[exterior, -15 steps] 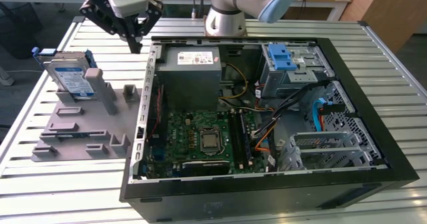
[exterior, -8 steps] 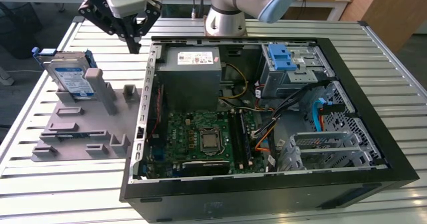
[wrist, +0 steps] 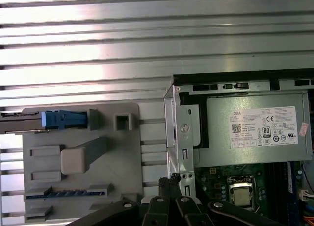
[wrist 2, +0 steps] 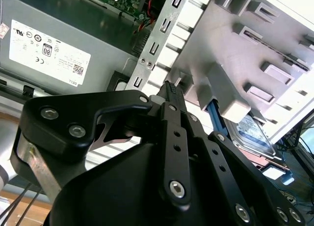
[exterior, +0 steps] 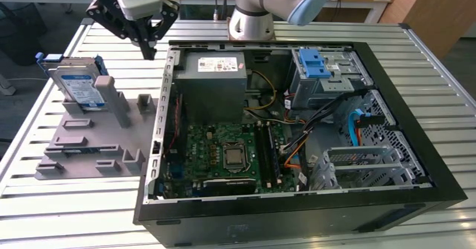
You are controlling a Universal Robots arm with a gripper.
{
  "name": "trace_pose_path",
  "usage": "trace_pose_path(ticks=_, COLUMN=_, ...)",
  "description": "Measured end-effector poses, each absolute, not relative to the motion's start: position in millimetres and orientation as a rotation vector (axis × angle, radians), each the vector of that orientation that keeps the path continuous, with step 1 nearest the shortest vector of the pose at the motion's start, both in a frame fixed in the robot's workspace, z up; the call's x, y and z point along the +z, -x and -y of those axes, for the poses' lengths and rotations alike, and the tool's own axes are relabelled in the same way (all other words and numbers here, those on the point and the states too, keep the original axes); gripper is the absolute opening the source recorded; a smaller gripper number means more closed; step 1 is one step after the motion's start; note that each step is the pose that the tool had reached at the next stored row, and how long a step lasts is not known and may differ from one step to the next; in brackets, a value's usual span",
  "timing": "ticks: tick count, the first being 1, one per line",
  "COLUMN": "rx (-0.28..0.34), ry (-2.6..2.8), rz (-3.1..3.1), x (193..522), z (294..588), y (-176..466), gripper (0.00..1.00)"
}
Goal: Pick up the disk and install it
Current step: 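Reach for the disk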
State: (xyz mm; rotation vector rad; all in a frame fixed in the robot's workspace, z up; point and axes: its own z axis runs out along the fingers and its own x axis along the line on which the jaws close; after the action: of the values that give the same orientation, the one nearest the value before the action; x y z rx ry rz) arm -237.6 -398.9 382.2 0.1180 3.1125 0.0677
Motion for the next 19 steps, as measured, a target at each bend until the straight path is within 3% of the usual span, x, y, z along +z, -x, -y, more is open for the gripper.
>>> trace_pose_path(ticks=19, rx=0.068, ry=-0.118, rz=-3.113, x=381.6, z=398.9, y=241.5, gripper=0.11)
